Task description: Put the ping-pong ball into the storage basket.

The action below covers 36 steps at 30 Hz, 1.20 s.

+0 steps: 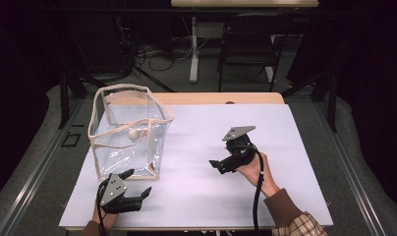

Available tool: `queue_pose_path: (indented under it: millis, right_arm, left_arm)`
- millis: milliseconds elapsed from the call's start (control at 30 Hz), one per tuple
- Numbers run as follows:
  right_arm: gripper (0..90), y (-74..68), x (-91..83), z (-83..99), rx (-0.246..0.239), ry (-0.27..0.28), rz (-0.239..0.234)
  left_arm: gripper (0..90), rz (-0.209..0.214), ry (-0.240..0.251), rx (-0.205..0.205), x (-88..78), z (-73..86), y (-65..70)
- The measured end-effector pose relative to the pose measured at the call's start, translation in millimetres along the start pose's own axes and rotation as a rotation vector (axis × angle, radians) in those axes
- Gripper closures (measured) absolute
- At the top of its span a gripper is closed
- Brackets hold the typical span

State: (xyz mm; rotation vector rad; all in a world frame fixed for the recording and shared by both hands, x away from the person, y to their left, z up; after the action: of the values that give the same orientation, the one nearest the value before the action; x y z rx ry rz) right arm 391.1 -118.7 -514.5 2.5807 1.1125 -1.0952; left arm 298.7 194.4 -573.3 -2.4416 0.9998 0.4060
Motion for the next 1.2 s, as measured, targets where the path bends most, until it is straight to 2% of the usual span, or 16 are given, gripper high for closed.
queue_pose_path:
  millis: [667,1200]
  right_arm:
    - [0.0,6.1,-21.8,34.0,0.016,0.029,0.038]
    - [0.0,10.6,-33.0,62.0,0.025,0.057,0.066]
  left_arm:
    - [16.1,-0.001,-0.002,0.002,0.3,0.0,-0.1]
    - [16.1,-0.002,-0.005,0.005,0.5,0.2,-0.2]
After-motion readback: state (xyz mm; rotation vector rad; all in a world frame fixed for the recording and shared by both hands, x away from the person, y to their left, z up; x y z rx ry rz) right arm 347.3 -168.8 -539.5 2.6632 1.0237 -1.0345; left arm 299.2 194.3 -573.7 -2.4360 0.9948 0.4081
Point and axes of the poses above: each handheld gripper's, and its own axes: x roughly forward along the jaws, z roughly out of its underside, y roughly to its right, the point moved 6 cm from there along x, roughly forward along the jaws, and after that the axes turned 12 degrees about x, right-handed, at the moved point
